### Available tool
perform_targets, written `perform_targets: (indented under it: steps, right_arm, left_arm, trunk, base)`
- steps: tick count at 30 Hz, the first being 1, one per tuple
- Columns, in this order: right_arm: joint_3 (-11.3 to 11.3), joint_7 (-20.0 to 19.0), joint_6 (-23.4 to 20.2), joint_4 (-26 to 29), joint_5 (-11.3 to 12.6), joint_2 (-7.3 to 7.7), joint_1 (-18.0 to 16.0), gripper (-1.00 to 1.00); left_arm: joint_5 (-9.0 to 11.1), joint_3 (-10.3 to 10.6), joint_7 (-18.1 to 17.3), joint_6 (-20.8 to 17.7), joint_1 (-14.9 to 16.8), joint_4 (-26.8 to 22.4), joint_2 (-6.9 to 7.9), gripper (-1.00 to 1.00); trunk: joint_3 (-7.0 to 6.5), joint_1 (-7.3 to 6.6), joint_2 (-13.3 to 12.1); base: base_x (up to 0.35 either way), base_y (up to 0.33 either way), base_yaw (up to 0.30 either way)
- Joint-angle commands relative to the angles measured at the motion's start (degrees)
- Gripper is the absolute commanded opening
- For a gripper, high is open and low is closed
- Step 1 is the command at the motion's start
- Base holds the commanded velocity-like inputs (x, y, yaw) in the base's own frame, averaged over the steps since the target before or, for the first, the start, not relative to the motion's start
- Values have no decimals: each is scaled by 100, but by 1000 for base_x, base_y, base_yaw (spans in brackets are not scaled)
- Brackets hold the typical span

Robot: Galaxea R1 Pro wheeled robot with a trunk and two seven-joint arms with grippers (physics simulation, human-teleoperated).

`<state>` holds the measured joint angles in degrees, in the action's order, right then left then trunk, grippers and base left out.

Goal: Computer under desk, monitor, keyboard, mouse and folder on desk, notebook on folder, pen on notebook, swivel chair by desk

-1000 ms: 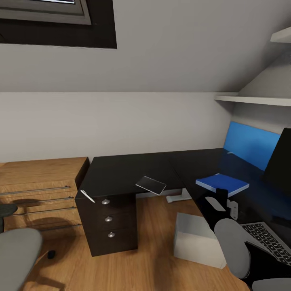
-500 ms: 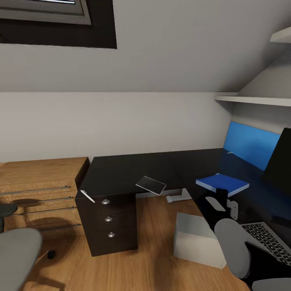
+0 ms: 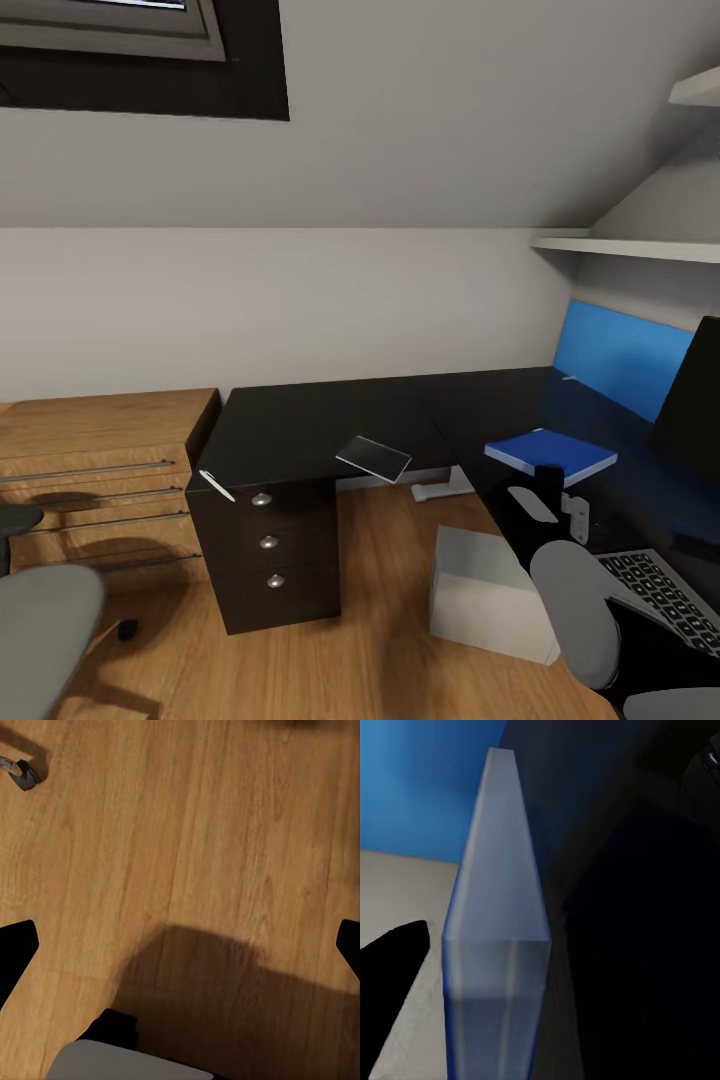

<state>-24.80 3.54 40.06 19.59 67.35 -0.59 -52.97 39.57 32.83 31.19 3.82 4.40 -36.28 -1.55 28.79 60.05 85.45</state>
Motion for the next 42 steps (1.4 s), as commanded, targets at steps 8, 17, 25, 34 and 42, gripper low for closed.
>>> perform_targets:
  steps: [8, 17, 25, 34, 42]
  right_arm:
    - [2, 28, 10, 9, -20, -2, -2, 100]
    - [2, 31, 10, 10, -29, -2, -2, 100]
    - [2, 25, 10, 9, -37, -2, -2, 100]
    - [10, 23, 10, 4, -38, -2, -2, 100]
    - [18, 23, 10, 1, -38, -11, -2, 100]
  left_arm:
    - [60, 40, 36, 40, 7, -1, 5, 100]
    - [60, 40, 36, 40, 7, -1, 5, 100]
    - [60, 40, 36, 40, 5, -1, 5, 100]
    - [60, 40, 36, 40, 7, -1, 5, 100]
    - [60, 40, 36, 40, 6, -1, 5, 100]
  trunk:
    - [6, 0, 3]
    - [6, 0, 3]
    - [6, 0, 3]
    - [6, 0, 3]
    - [6, 0, 3]
  base:
    - [0, 0, 0]
    - [0, 0, 0]
    - [-19, 0, 0]
    - [-99, 0, 0]
    - [-3, 0, 0]
